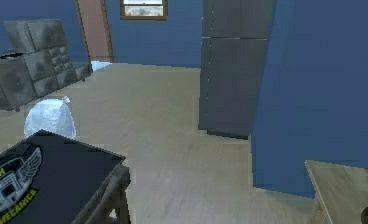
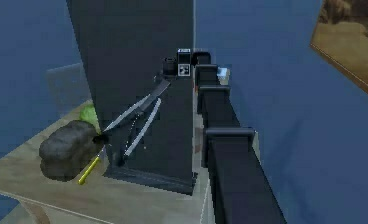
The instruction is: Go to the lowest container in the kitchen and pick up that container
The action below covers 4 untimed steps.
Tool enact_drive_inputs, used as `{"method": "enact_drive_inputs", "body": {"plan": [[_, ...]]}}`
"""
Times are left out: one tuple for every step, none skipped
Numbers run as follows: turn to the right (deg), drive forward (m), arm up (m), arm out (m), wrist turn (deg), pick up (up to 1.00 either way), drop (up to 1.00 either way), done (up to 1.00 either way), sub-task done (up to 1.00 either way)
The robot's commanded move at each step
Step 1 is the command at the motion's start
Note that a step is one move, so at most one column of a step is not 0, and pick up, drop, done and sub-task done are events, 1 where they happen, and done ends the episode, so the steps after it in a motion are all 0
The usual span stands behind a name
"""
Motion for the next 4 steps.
{"method": "enact_drive_inputs", "body": {"plan": [[0.0,0.00,0.00,0.00,45.0,0.00,0.00,0.00,0.00],[0.0,0.00,0.00,0.00,45.0,0.00,0.00,0.00,0.00],[0.0,0.00,0.00,0.00,45.0,0.00,0.00,0.00,0.00],[0.0,0.00,0.00,0.00,21.0,0.00,0.00,0.00,0.00]]}}
